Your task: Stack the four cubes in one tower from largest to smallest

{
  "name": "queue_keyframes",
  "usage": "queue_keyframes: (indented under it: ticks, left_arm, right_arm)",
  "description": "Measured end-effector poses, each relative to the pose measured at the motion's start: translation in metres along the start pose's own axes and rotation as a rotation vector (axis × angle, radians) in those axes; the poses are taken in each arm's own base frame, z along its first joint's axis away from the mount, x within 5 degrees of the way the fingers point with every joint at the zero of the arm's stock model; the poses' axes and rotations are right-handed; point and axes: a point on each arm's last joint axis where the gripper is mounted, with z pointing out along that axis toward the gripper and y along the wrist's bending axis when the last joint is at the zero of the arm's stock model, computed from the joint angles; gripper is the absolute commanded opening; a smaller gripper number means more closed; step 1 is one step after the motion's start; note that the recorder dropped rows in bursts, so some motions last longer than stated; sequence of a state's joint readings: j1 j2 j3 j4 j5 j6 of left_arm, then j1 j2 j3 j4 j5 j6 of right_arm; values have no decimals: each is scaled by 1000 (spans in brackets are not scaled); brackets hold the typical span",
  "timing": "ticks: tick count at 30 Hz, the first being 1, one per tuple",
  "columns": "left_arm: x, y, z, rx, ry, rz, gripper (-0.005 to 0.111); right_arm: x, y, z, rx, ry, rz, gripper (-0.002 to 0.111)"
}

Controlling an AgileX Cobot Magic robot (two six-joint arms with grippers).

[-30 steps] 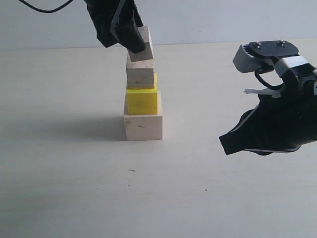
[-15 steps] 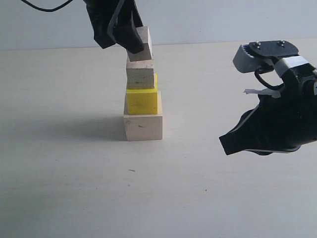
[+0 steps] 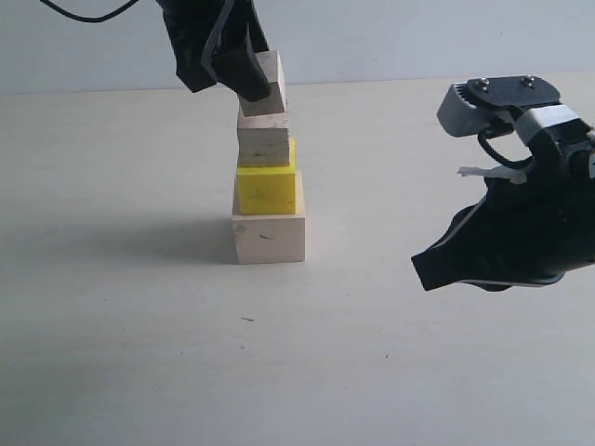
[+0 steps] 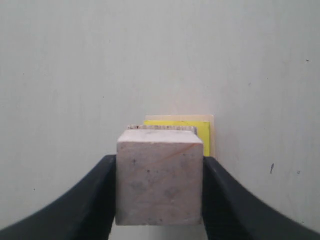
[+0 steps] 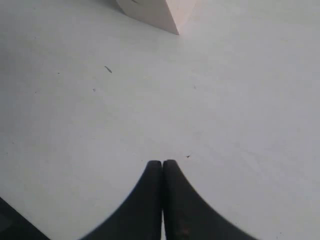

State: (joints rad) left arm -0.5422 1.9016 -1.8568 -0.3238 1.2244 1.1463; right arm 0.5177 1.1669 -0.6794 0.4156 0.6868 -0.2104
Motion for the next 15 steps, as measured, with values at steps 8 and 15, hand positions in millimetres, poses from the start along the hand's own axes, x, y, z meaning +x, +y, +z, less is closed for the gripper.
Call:
queue_keyframes:
  ticks: [8, 15]
  left_arm:
    - [2, 2, 9, 16, 11, 0, 0]
    - [2, 2, 9, 16, 11, 20, 0]
  right_arm:
    - [0, 0, 0, 0, 0, 0, 0]
    - [0, 0, 0, 0, 1, -2, 0]
